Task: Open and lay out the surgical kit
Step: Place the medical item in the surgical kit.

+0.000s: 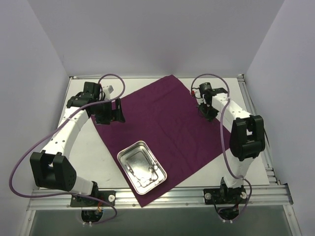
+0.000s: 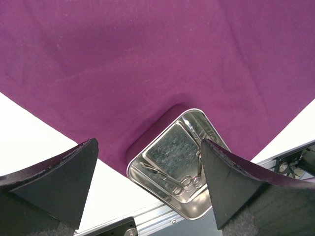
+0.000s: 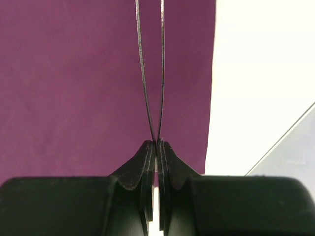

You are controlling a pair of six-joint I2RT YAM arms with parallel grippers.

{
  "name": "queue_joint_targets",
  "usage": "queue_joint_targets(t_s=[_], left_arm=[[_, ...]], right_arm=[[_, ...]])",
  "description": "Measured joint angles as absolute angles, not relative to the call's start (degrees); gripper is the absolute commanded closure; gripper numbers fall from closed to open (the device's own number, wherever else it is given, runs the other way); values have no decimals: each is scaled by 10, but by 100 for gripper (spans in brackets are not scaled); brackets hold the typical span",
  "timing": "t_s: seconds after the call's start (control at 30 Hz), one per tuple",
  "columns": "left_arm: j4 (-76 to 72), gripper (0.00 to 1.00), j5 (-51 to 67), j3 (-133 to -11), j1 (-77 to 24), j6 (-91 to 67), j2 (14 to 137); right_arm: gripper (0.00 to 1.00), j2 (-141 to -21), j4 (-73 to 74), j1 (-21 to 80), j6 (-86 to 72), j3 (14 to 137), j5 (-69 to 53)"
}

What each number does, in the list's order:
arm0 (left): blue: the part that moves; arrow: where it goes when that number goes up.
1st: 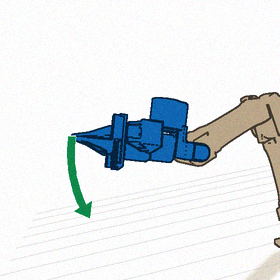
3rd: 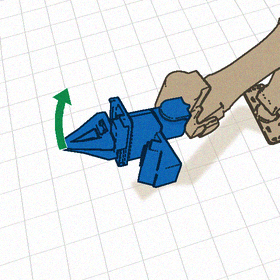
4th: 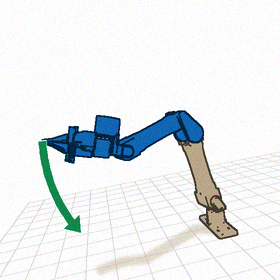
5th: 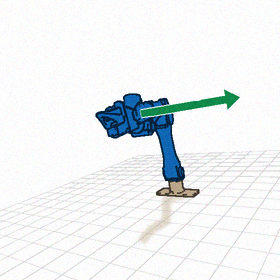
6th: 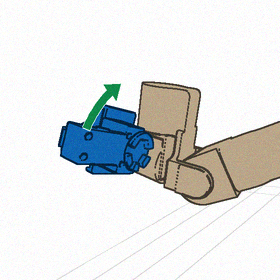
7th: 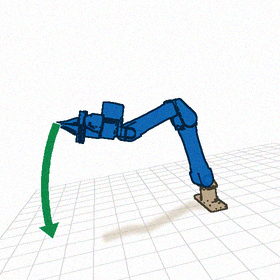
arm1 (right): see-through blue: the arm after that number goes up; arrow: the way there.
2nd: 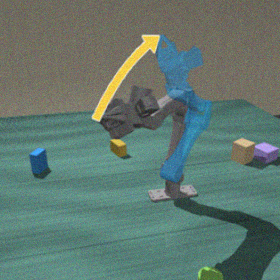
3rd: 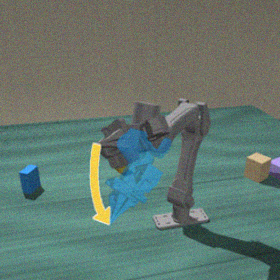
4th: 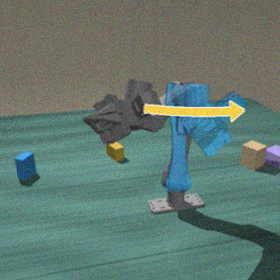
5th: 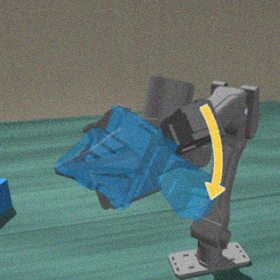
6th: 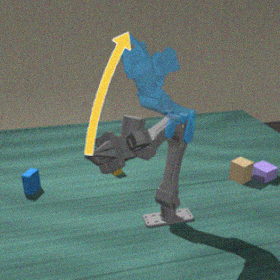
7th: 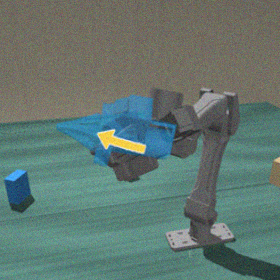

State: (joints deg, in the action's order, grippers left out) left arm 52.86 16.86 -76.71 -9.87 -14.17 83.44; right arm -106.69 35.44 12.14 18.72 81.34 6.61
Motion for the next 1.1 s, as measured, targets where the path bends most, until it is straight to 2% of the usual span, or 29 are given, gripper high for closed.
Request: queue_joint_targets(t_s=[0.17, 0.43, 1.1], left_arm=[[522, 6, 174, -765, -94, -142, 838], [520, 6, 177, -763, -91, -142, 842], [519, 6, 180, -759, -82, -142, 842]], right_arm=[[100, -1022, 358, 94, 193, 759, 62], [100, -1018, 356, 44, 222, 677, 60], [100, -1045, 298, 42, 253, 668, 58]])
